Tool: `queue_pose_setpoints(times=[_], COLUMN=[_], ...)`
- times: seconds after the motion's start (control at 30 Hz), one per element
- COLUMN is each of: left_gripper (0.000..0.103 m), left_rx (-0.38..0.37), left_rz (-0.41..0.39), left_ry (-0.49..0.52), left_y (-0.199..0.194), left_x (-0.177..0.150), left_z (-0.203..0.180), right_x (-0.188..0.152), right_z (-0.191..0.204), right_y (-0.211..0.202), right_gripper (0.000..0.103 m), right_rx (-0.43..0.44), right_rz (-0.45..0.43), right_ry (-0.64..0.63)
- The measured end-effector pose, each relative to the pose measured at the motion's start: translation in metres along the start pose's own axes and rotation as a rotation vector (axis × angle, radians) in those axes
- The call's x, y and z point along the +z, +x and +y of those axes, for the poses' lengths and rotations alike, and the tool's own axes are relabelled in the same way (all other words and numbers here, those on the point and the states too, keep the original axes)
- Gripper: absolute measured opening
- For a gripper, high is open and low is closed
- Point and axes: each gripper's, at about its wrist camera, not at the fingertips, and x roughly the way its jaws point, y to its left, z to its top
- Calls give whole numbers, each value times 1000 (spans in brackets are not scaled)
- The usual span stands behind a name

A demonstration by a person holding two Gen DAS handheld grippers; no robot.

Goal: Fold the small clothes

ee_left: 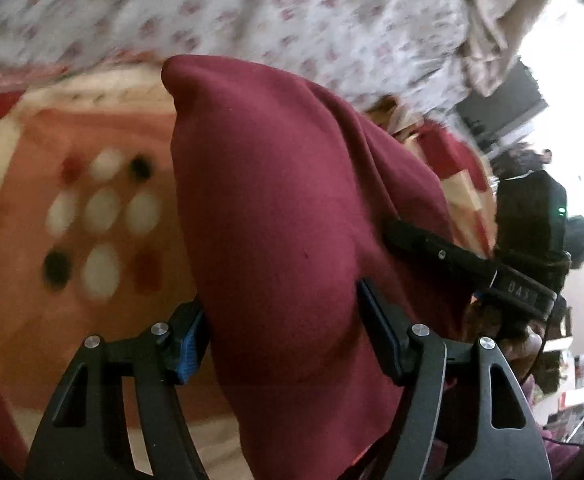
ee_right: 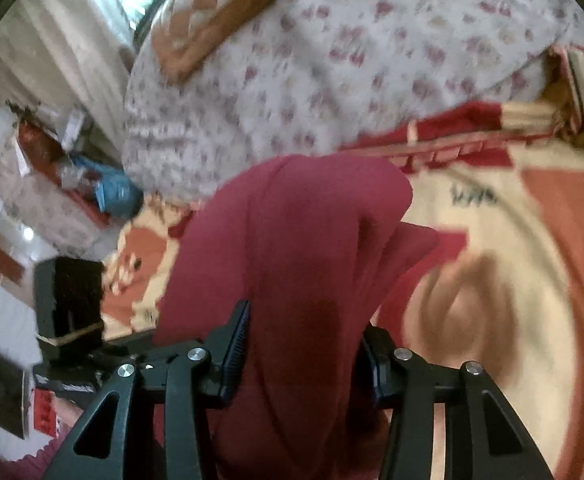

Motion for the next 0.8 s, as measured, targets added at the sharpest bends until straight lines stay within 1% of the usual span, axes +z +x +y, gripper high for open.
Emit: queue_pose_setpoints(times=[0.03, 0.07, 0.1, 0.13, 0.17, 0.2, 0.23, 0.27, 0.33, 0.37, 0.4, 0.43, 0.5, 0.53, 0.6, 0.63, 0.7, 0.77, 0.8], left_gripper=[69, 69, 74, 78, 81, 80, 80, 80, 80, 80, 80, 80, 80, 80, 80, 80, 80, 80, 80], left_rx=[27, 66, 94, 90, 73, 63, 72, 86, 167, 215, 250, 305, 357, 398, 454, 479, 518, 527, 516], left_rz=[18, 49, 69, 51, 29, 19, 7, -13, -110, -160, -191, -231, -260, -269, -276, -277, -286, -310, -317], left_ry=[-11, -21, -33, -63, -82, -98, -92, -82, -38, -12, 7, 27, 39, 43, 58, 77, 102, 109, 106], left_y=[6, 17, 25, 30, 27, 21, 14, 8, -13, -21, -25, -29, -27, -25, -22, -18, -14, -18, -19], left_x=[-9, -19, -24, -31, -33, -34, -34, -33, -34, -34, -36, -37, -37, -40, -45, -46, -50, -58, -61], left_z=[6, 14, 20, 28, 30, 31, 28, 26, 18, 14, 12, 7, 6, 3, 4, 1, -5, -7, -7], right_x=[-9, -20, -29, -38, -41, -42, -42, -41, -40, -40, -41, -42, -47, -53, -64, -71, -81, -91, -92], right_z=[3, 3, 0, -4, -6, -5, -1, 6, 21, 32, 40, 48, 64, 70, 72, 68, 54, 36, 29], right_y=[10, 24, 36, 46, 44, 37, 27, 13, -13, -27, -35, -40, -40, -38, -27, -17, -1, 15, 15], right_gripper=[51, 53, 53, 61, 68, 68, 68, 68, 68, 68, 68, 68, 67, 65, 61, 58, 57, 57, 57], right_rx=[-23, -76, -133, -189, -194, -210, -224, -244, -310, -322, -305, -277, -247, -238, -236, -255, -301, -381, -357], right_rz=[26, 61, 100, 122, 100, 80, 63, 28, -49, -87, -101, -104, -116, -120, -91, -64, -6, 54, 53], right_ry=[-16, -38, -53, -64, -63, -58, -65, -90, -152, -190, -221, -251, -288, -308, -334, -339, -342, -337, -310])
